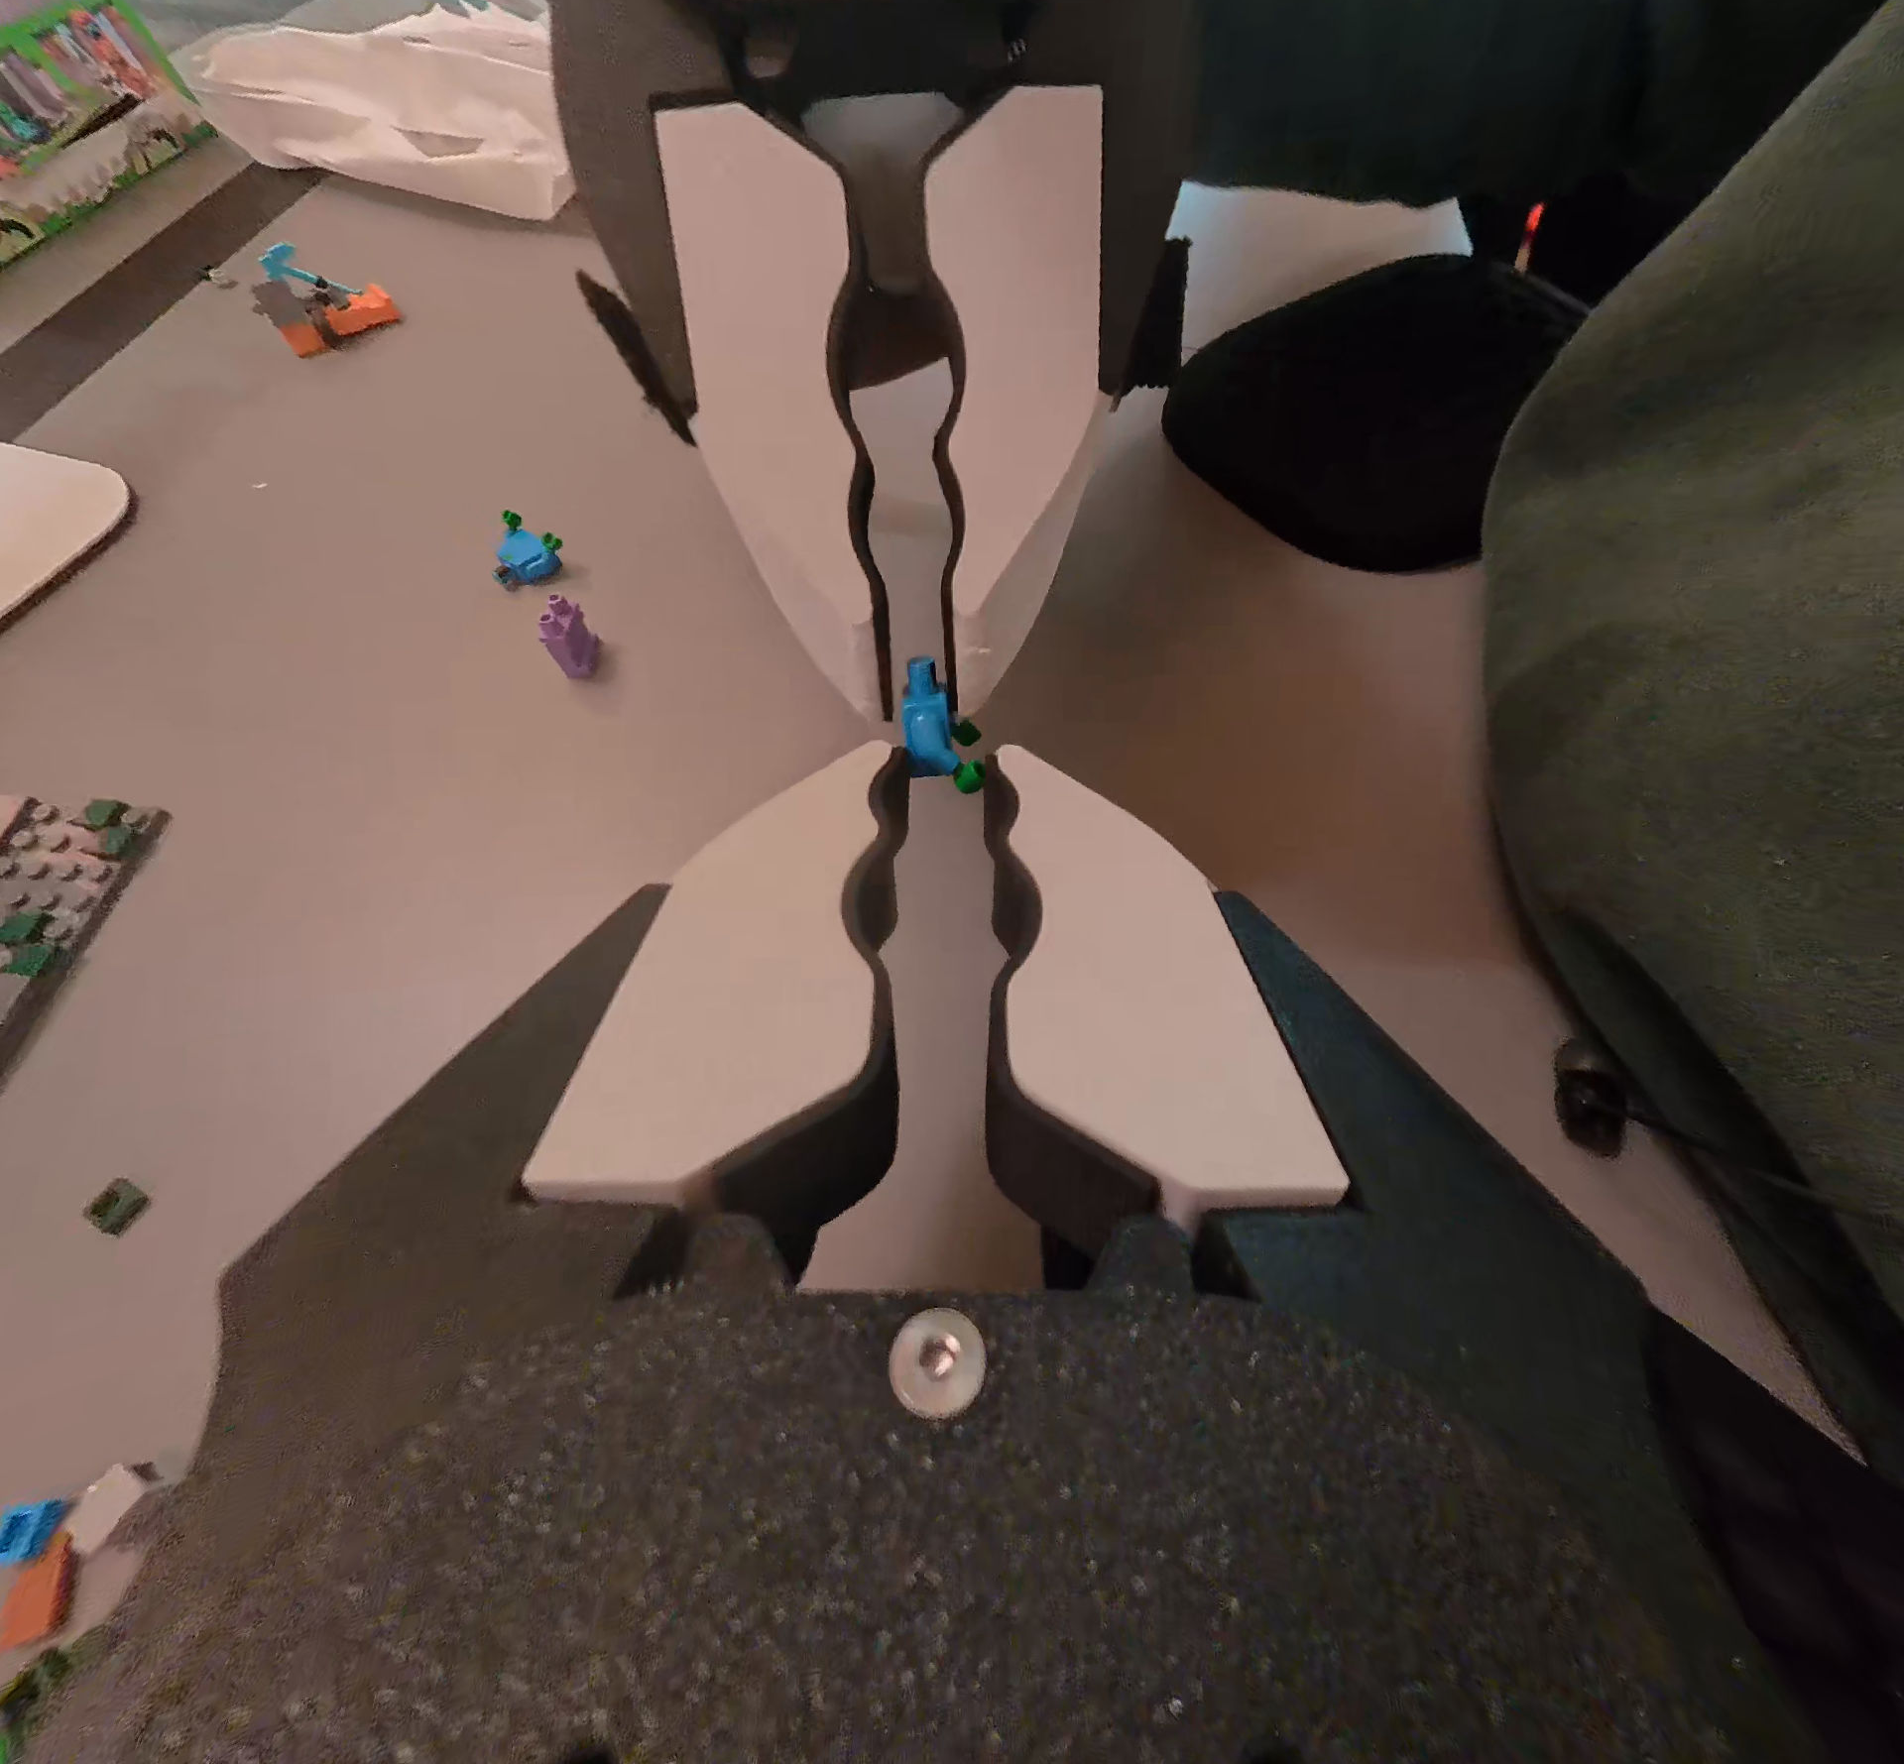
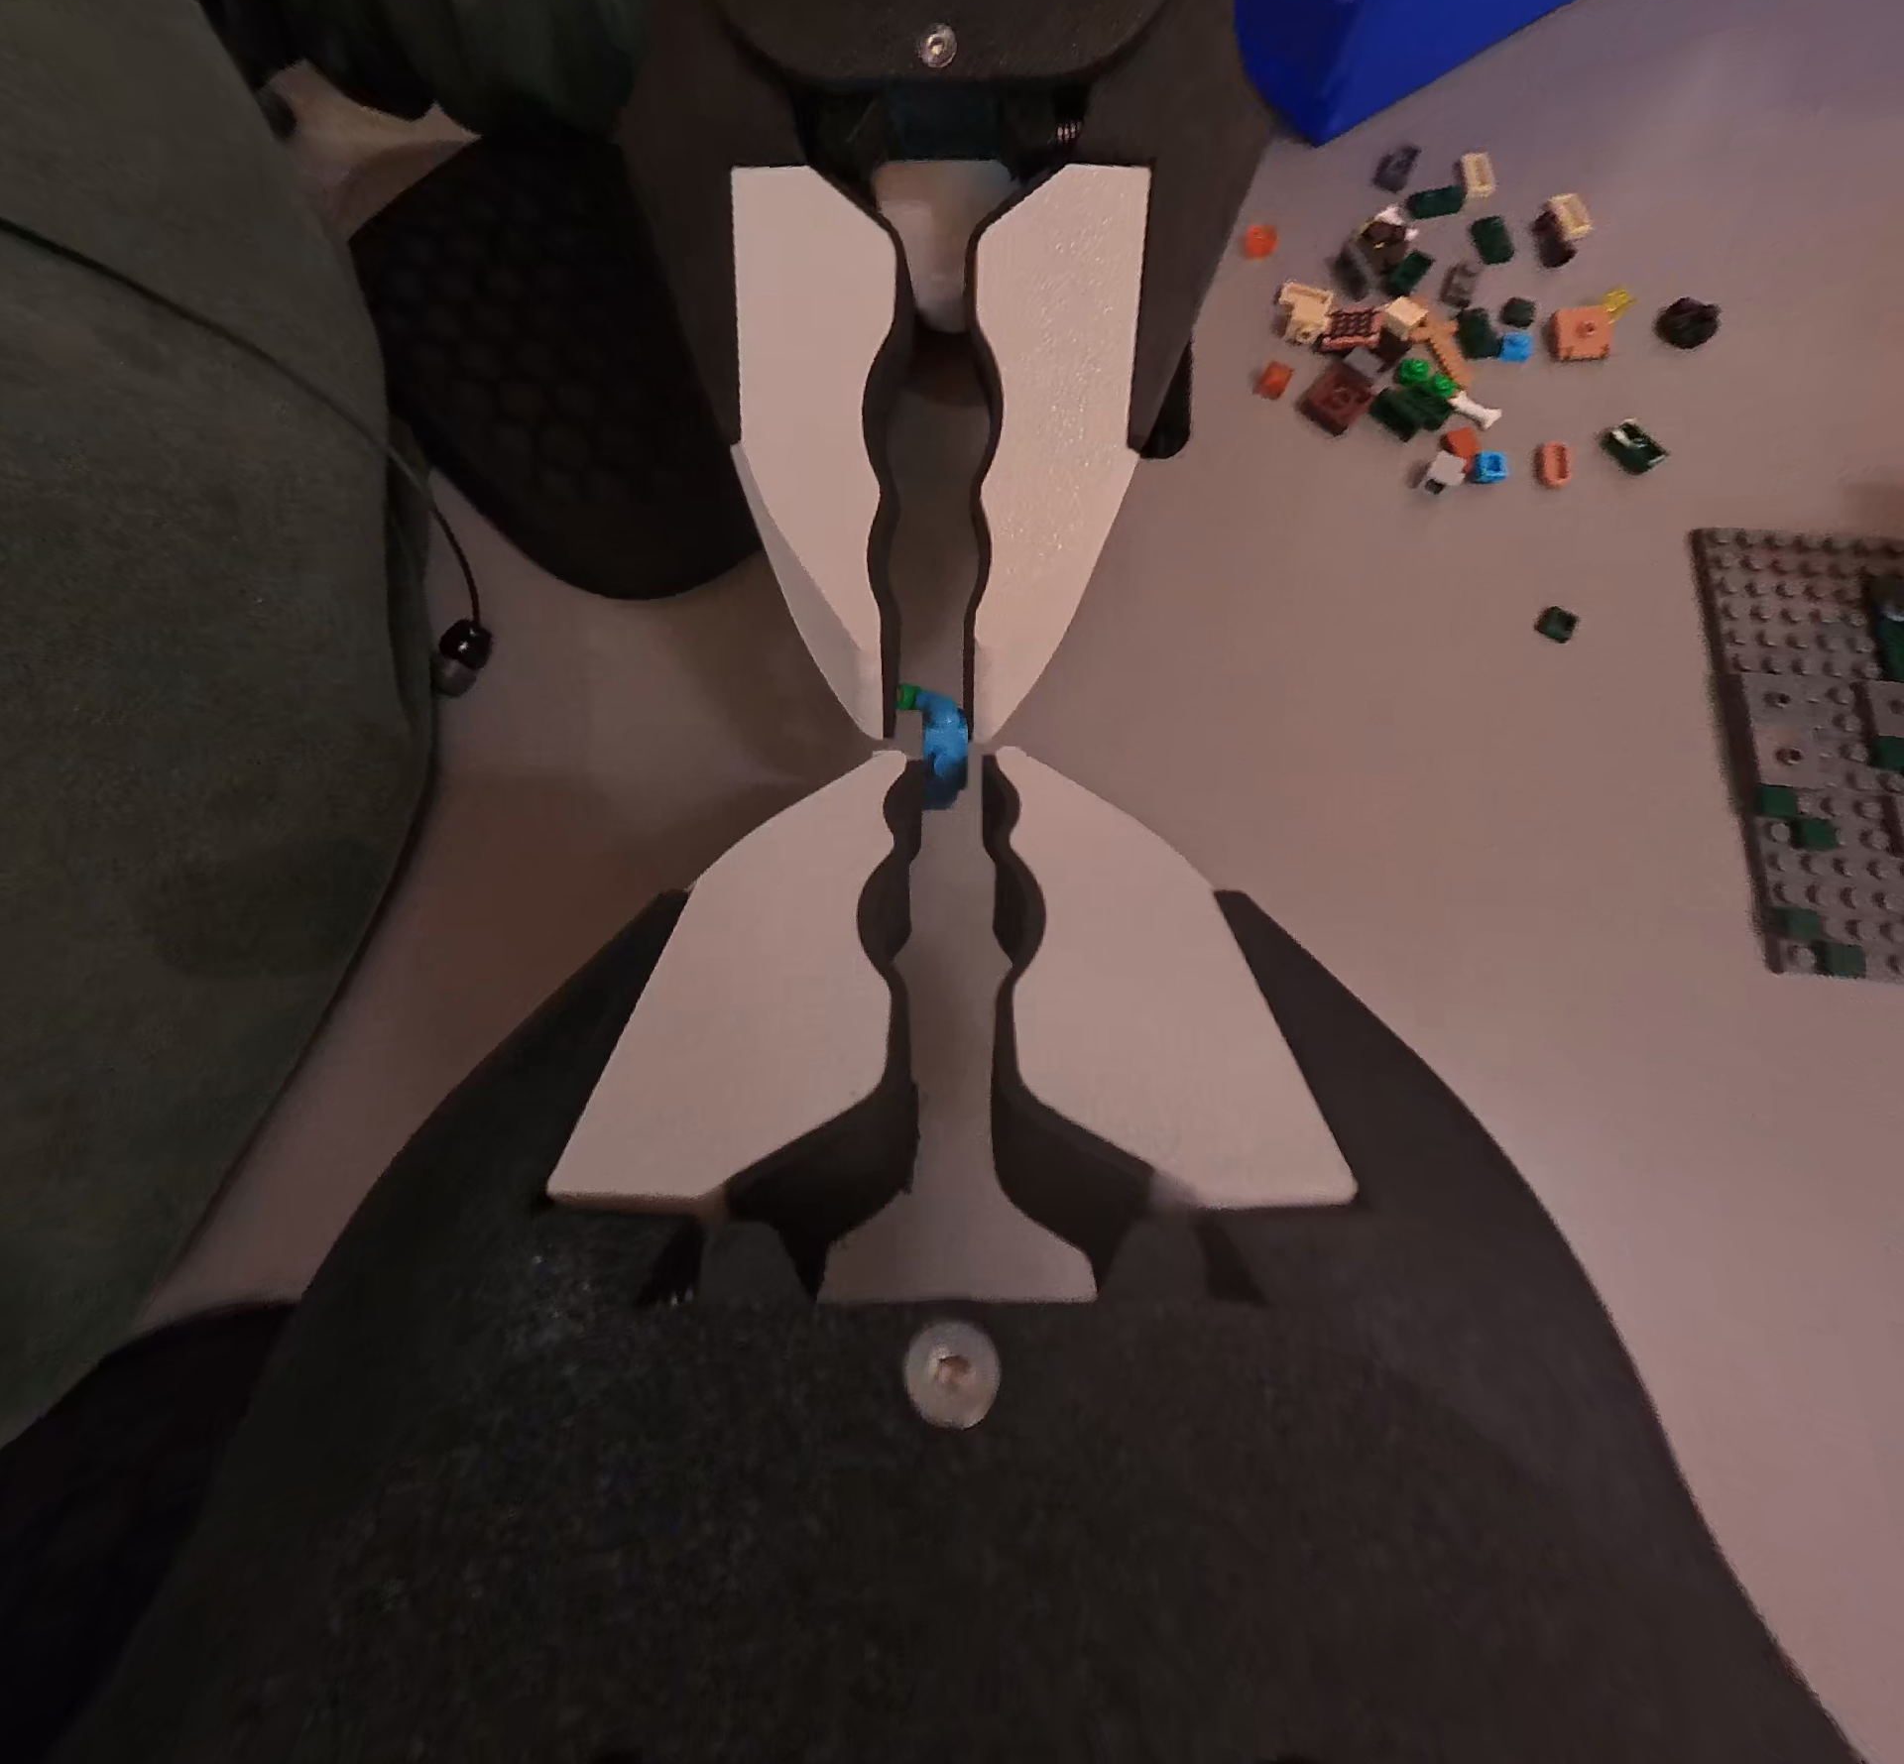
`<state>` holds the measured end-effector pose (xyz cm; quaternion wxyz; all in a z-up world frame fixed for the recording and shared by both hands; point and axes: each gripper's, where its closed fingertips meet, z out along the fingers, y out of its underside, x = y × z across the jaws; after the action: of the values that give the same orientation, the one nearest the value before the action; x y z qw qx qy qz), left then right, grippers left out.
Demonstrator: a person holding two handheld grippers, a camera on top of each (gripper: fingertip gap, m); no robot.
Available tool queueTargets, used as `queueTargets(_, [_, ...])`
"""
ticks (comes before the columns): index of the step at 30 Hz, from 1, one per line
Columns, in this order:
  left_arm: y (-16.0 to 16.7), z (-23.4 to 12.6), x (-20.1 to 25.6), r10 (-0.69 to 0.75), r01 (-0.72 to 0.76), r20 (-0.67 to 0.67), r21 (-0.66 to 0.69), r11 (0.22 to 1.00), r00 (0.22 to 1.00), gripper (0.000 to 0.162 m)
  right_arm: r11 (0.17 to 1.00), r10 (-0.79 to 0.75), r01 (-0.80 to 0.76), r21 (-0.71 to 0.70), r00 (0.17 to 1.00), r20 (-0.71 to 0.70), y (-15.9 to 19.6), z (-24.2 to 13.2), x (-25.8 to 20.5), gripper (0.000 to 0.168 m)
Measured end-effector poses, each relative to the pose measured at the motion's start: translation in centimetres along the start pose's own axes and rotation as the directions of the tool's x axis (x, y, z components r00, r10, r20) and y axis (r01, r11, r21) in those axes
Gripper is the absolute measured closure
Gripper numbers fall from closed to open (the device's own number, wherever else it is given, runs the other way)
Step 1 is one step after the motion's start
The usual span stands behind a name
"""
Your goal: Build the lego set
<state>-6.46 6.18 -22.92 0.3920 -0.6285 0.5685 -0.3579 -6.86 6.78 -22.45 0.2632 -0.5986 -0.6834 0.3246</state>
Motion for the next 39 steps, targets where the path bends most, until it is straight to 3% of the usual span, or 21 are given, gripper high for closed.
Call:
queueTargets(7, [0.2, -0.4, -0.5, -0.05, 0.049, 0.005, 0.037, 0.998, 0.999, 0.149, 0.999, 0.03, -0.028, 0.047, 0.998, -0.047, -0.4, -0.2, 0.7, 0.153])
queueTargets(10, [0.0, -0.3, -0.4, -0.051, 0.051, 0.001, 0.051, 0.997, 0.999, 0.149, 0.999, 0.024, -0.023, 0.026, 0.999, -0.035, -0.3, 0.4, 0.4, 0.16])
queueTargets(18, [0.3, -0.6, -1.7, -0.047, 0.042, 0.088, 0.057, 0.997, 0.995, 0.142, 0.996, 0.065, -0.069, -0.054, 0.996, -0.069, 0.7, -0.5, 2.1, 0.161])
queueTargets(26, [1.0, -2.2, -5.1, -0.094, 0.068, 0.28, 0.102, 0.993, 0.955, 0.162, 0.978, 0.12, -0.168, -0.12, 0.937, -0.329, 5.2, -9.8, 14.2, 0.161])
queueTargets(32, [1.2, -3.3, -7.0, -0.124, 0.079, 0.384, 0.13, 0.988, 0.915, 0.162, 0.924, 0.163, -0.298, -0.237, 0.872, -0.462, 12.3, -16.6, 25.1, 0.161])
queueTargets(39, [2.2, -2.9, -7.7, -0.107, 0.07, 0.421, 0.101, 0.992, 0.901, 0.162, 0.877, 0.248, -0.405, -0.261, 0.844, -0.476, 18.2, -19.1, 31.9, 0.161])
